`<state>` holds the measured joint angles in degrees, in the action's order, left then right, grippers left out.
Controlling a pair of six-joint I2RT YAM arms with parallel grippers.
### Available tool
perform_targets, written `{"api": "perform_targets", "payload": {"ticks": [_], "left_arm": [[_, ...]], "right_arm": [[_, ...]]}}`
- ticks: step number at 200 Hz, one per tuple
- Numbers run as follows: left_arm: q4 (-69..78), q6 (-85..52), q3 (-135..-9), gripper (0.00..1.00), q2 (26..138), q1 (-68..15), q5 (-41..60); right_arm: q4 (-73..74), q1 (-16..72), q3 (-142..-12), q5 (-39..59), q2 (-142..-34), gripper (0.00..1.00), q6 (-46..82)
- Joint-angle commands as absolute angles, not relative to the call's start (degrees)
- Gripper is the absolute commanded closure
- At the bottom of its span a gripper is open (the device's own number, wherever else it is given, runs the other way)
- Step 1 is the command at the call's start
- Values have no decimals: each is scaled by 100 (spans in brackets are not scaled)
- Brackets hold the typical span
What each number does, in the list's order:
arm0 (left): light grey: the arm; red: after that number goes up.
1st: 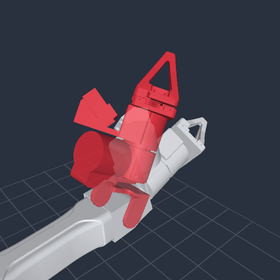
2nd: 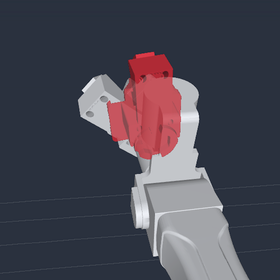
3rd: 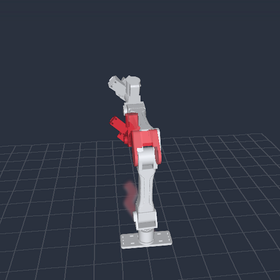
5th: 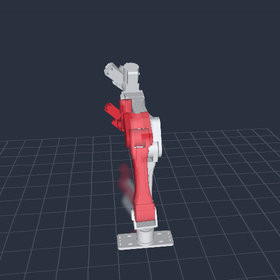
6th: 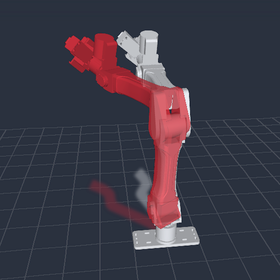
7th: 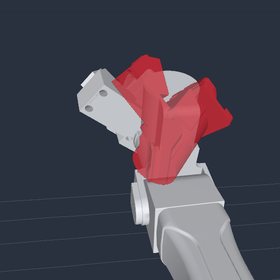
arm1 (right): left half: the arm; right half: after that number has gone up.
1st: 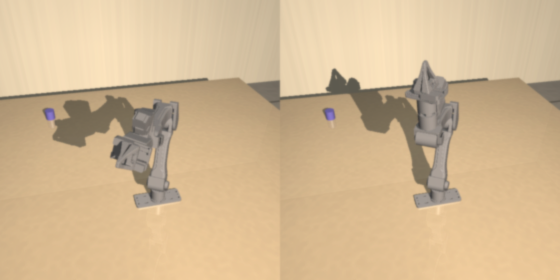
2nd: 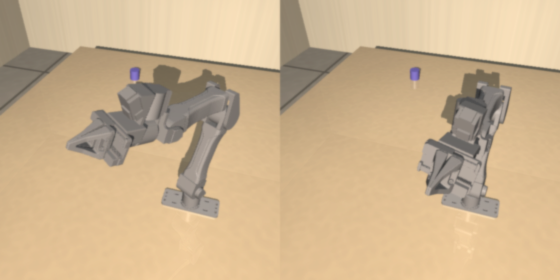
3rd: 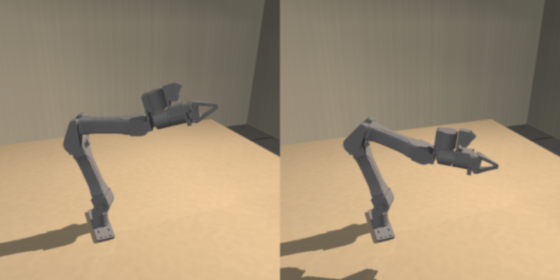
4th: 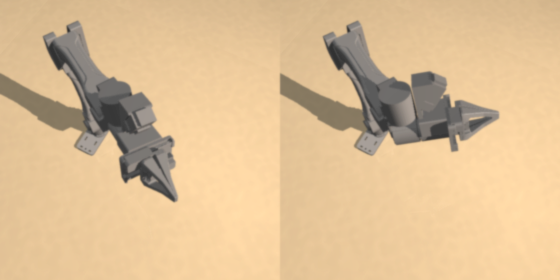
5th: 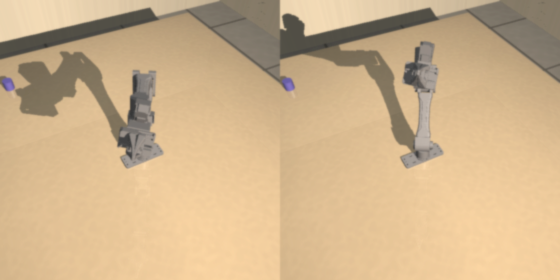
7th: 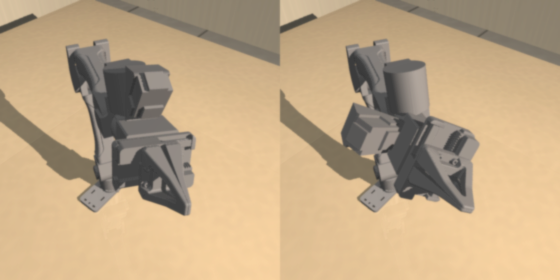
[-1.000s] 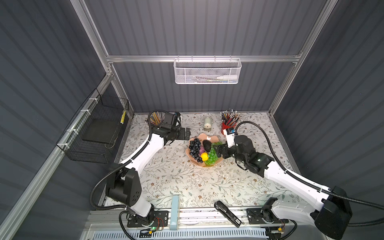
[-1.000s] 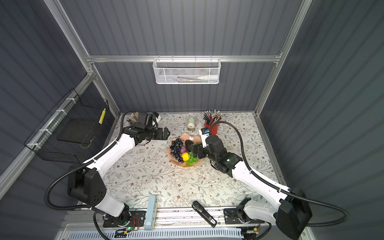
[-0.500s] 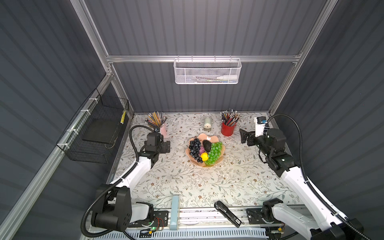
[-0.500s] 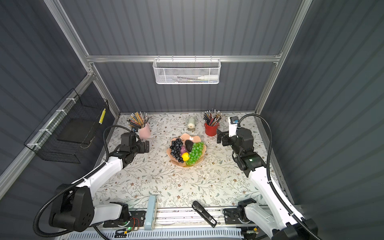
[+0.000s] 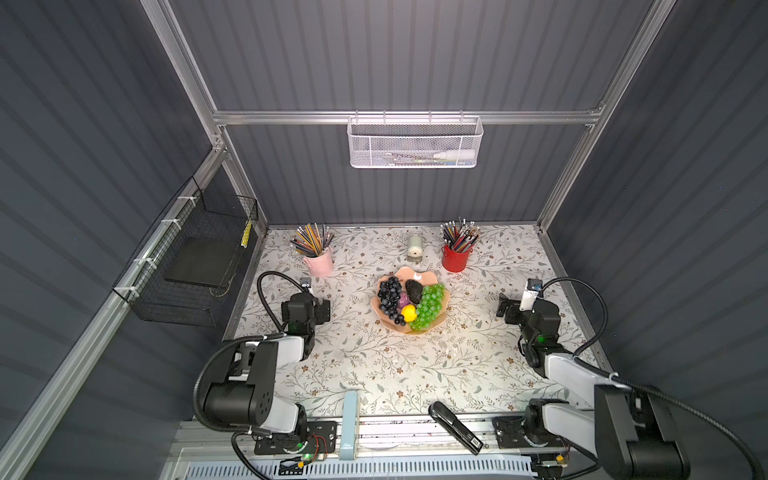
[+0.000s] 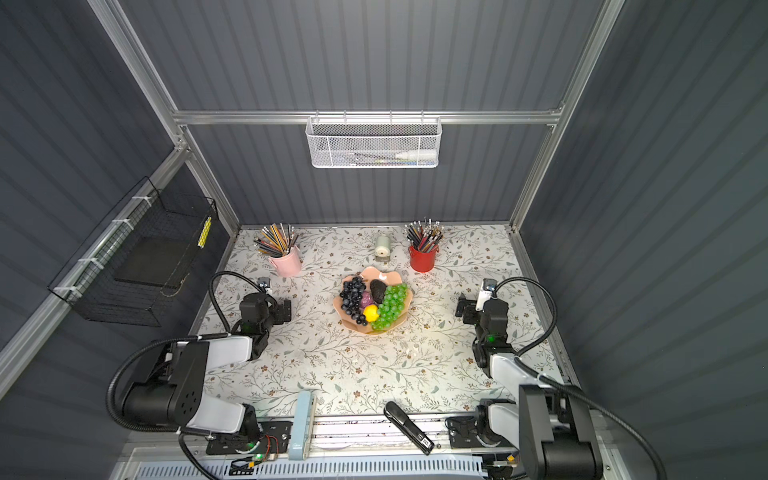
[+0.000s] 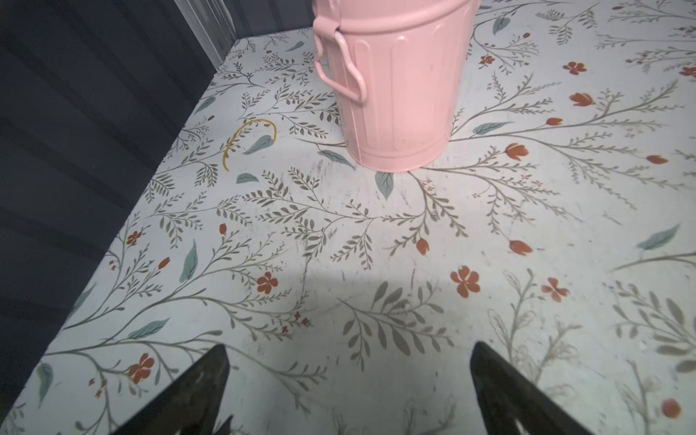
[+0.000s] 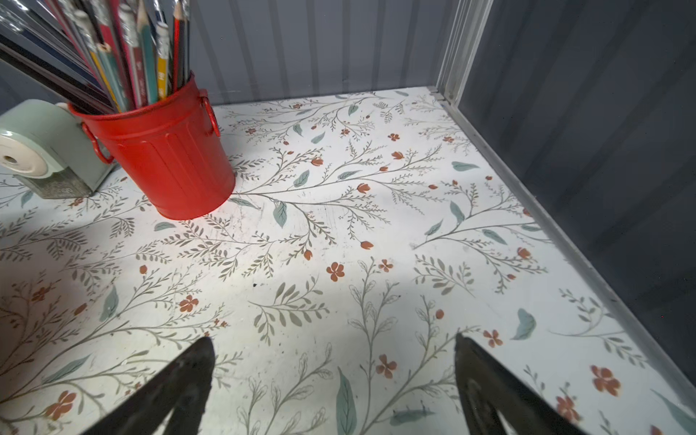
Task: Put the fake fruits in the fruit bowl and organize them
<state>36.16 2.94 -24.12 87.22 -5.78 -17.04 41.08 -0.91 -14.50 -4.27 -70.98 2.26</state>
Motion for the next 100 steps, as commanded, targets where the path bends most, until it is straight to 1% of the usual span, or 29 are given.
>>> {"api": "perform_targets", "payload": {"ticks": [1, 6, 13, 22, 27, 32, 36, 46, 57, 69, 77, 84, 100], "left_arm": [[4421, 111, -2789, 0, 9064, -502, -1420], [4821, 172, -2720, 0, 9257, -501, -1281], [4918, 200, -2739, 0, 9479, -501, -1288], [5203, 136, -2676, 0, 9749, -503, -1365], [5595, 151, -2650, 0, 9933, -501, -1444], [5227, 90, -2698, 0, 9872, -494, -1433], [4934, 48, -2766, 0, 9775, -494, -1407], [5506, 127, -2669, 0, 9918, -492, -1426], [5000, 54, -2766, 0, 9796, -492, -1406], [5355, 104, -2703, 0, 9896, -483, -1409], [5107, 71, -2740, 0, 9833, -484, -1421], [5193, 57, -2738, 0, 9844, -483, -1417], [5249, 81, -2715, 0, 9858, -483, -1414]], "right_arm": [[5544, -130, -1567, -399, -7619, 1, 172], [5391, -140, -1678, -387, -7707, 1, 188], [5321, -165, -1754, -213, -7850, 1, 152], [5625, -175, -1731, -56, -8140, 1, 87], [5996, -182, -1687, -64, -8373, 1, 96], [6291, -200, -1633, -57, -8503, 1, 109], [6092, -218, -1637, -42, -8416, 1, 133], [5473, -262, -1791, 28, -8220, 1, 173], [5785, -335, -1847, 77, -8455, 1, 257], [5154, -428, -1992, 205, -8281, 1, 333], [5415, -431, -1926, 204, -8332, 1, 334], [5677, -431, -1867, 202, -8415, 1, 334], [5369, -431, -1911, 186, -8293, 1, 336]]}}
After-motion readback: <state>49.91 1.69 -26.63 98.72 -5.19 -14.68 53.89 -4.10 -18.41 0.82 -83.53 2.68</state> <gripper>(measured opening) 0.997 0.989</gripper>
